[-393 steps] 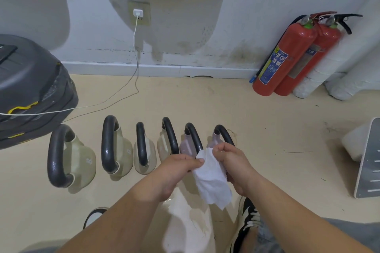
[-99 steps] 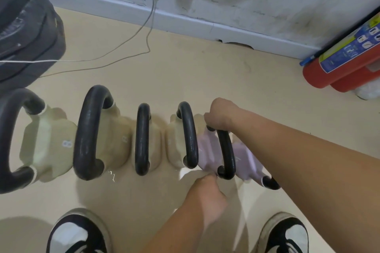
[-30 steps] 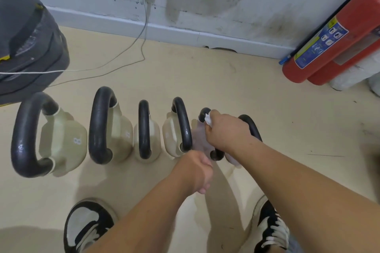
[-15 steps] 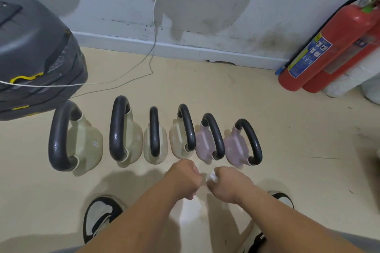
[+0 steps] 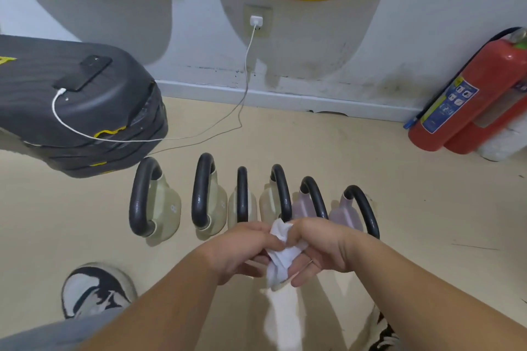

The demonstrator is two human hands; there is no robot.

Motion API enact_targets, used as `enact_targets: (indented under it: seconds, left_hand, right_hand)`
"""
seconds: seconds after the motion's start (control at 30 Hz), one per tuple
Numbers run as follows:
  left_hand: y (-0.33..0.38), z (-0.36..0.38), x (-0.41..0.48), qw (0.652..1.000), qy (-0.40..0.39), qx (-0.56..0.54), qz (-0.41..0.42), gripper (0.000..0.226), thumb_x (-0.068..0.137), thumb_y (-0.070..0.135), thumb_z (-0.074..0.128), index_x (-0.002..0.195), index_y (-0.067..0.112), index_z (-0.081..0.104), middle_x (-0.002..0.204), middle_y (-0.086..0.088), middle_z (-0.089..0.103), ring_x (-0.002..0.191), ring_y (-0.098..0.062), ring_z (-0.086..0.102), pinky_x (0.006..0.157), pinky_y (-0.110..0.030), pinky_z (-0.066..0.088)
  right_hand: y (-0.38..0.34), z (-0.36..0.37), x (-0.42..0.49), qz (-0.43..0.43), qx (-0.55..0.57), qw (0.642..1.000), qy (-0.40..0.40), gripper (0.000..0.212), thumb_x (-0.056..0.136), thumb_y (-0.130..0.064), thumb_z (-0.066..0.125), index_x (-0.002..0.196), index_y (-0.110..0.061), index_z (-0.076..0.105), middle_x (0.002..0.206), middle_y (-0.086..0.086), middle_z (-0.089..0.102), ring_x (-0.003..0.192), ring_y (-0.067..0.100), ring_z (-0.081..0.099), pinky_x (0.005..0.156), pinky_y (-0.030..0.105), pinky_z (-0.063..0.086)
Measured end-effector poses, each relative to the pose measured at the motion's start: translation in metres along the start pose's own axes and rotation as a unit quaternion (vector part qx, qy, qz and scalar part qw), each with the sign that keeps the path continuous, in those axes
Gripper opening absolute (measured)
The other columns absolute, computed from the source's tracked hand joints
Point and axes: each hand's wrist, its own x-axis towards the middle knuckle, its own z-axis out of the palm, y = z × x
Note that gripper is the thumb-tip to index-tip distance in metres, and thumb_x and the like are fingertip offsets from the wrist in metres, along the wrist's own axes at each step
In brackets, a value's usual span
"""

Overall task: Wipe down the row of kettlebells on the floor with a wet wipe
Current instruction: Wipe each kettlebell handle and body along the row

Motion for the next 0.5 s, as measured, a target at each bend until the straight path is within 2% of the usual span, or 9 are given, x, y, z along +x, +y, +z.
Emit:
enact_targets:
  seconds: [0.1, 0.17, 0.23, 0.27, 0.33, 0.4, 0.5]
  left_hand:
    - [-0.005, -0.008, 0.019, 0.999, -0.047, 0.003, 0.007, 0.032, 0.077, 0.030, 0.079, 0.107, 0.019, 0.073, 0.094, -0.002, 0.075, 0.086, -0.017, 0.067, 0.081, -0.034, 0.054]
    - [-0.006, -0.011, 0.035, 0.999, -0.049, 0.013, 0.013, 0.036, 0.073, 0.035, 0.083, 0.103, 0.016, 0.074, 0.093, -0.002, 0.074, 0.086, -0.017, 0.065, 0.079, -0.032, 0.055]
    - [-0.005, -0.014, 0.048, 0.999, -0.048, 0.011, 0.024, 0.040, 0.072, 0.038, 0.084, 0.101, 0.012, 0.075, 0.093, -0.003, 0.075, 0.086, -0.017, 0.067, 0.082, -0.032, 0.055]
    - [-0.004, -0.016, 0.052, 0.998, -0.052, 0.004, 0.030, 0.041, 0.072, 0.039, 0.084, 0.101, 0.010, 0.076, 0.095, -0.006, 0.077, 0.087, -0.019, 0.069, 0.083, -0.033, 0.054]
    - [-0.004, -0.018, 0.060, 0.998, -0.049, -0.012, 0.045, 0.041, 0.071, 0.042, 0.084, 0.096, 0.011, 0.077, 0.094, -0.009, 0.077, 0.084, -0.022, 0.070, 0.078, -0.035, 0.052]
    - [-0.004, -0.021, 0.064, 0.998, -0.028, -0.032, 0.050, 0.041, 0.073, 0.046, 0.082, 0.094, 0.011, 0.076, 0.089, -0.010, 0.075, 0.078, -0.023, 0.067, 0.075, -0.034, 0.048]
    - [-0.015, -0.028, 0.069, 0.996, -0.009, -0.079, 0.037, 0.037, 0.078, 0.043, 0.077, 0.095, 0.011, 0.073, 0.095, -0.013, 0.077, 0.080, -0.025, 0.069, 0.077, -0.036, 0.053]
  right_hand:
    - [0.002, -0.007, 0.011, 0.015, 0.008, 0.998, 0.053, 0.046, 0.086, -0.025, 0.046, 0.123, -0.008, 0.069, 0.105, 0.020, 0.078, 0.090, 0.040, 0.074, 0.088, 0.052, 0.061]
    - [0.005, -0.011, 0.022, -0.005, 0.018, 0.993, 0.119, 0.042, 0.089, -0.029, 0.047, 0.118, -0.009, 0.071, 0.107, 0.020, 0.078, 0.097, 0.041, 0.075, 0.088, 0.054, 0.061]
    - [0.007, -0.012, 0.032, -0.014, 0.052, 0.983, 0.175, 0.035, 0.095, -0.027, 0.046, 0.114, -0.010, 0.070, 0.106, 0.021, 0.077, 0.096, 0.041, 0.075, 0.089, 0.055, 0.060]
    - [0.009, -0.012, 0.036, -0.010, 0.060, 0.981, 0.182, 0.035, 0.096, -0.027, 0.046, 0.115, -0.012, 0.070, 0.105, 0.021, 0.078, 0.093, 0.040, 0.076, 0.091, 0.055, 0.060]
    - [0.013, -0.010, 0.043, 0.001, 0.061, 0.987, 0.148, 0.039, 0.094, -0.029, 0.046, 0.124, -0.016, 0.068, 0.110, 0.019, 0.077, 0.086, 0.037, 0.077, 0.093, 0.051, 0.060]
    - [0.018, -0.008, 0.048, 0.004, 0.087, 0.988, 0.130, 0.041, 0.095, -0.029, 0.048, 0.128, -0.014, 0.067, 0.121, 0.021, 0.072, 0.089, 0.041, 0.076, 0.091, 0.051, 0.061]
    - [0.023, -0.006, 0.059, -0.012, 0.175, 0.973, 0.151, 0.047, 0.086, -0.027, 0.055, 0.123, -0.005, 0.072, 0.124, 0.028, 0.069, 0.101, 0.046, 0.070, 0.089, 0.052, 0.061]
